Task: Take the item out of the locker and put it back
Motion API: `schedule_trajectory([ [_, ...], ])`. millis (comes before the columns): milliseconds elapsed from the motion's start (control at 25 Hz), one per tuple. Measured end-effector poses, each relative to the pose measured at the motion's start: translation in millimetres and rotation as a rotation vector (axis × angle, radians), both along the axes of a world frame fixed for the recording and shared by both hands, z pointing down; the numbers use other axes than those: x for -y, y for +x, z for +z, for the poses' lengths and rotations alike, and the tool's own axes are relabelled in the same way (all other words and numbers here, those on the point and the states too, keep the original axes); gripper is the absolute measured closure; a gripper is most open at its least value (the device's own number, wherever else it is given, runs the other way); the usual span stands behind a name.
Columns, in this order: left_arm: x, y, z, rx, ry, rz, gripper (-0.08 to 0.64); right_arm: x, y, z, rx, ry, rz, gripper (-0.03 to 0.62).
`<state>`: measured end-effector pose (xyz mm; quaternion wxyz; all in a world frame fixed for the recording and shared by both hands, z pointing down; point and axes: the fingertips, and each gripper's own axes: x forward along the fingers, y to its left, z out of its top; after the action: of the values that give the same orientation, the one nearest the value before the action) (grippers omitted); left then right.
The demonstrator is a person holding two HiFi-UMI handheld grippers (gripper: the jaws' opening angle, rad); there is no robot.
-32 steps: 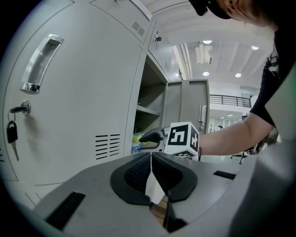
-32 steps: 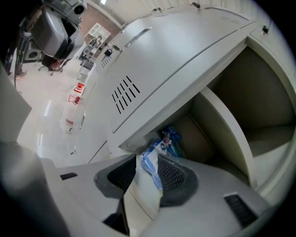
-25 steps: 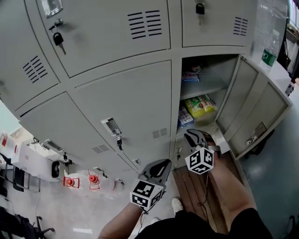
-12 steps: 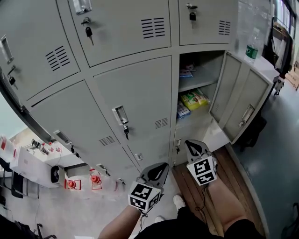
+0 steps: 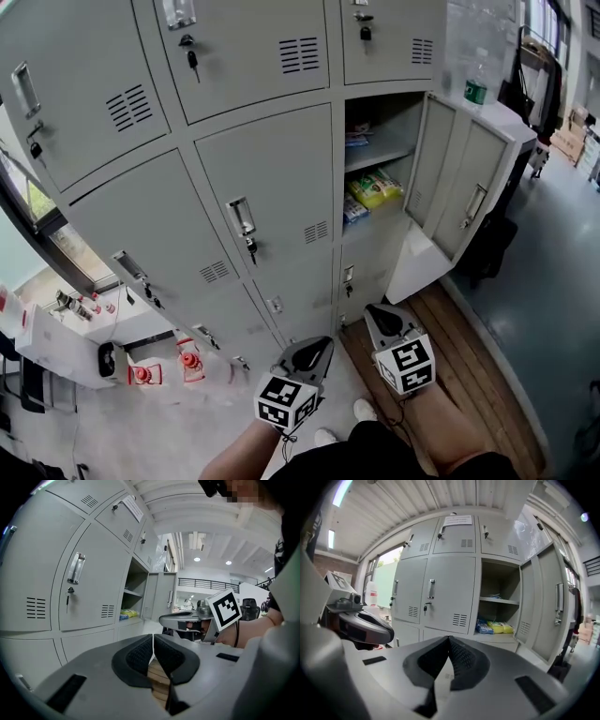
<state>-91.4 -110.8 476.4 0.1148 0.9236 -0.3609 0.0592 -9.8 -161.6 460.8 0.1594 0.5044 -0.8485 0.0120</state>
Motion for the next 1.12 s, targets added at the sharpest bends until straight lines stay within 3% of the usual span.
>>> schedule_trajectory([
  [440,-23.8,24.5,1.8,-0.021,-0.014,0.016,0.538,-44.5,9.4,-3.6,0.063,-0.022,-0.004,0.54],
  [1120,-63.5,91.8,-3.0,-0.008,-0.031,-0.076,0.538,-89.9,73.1,-7.8,0.1,-0.031,-0.102,0.54],
])
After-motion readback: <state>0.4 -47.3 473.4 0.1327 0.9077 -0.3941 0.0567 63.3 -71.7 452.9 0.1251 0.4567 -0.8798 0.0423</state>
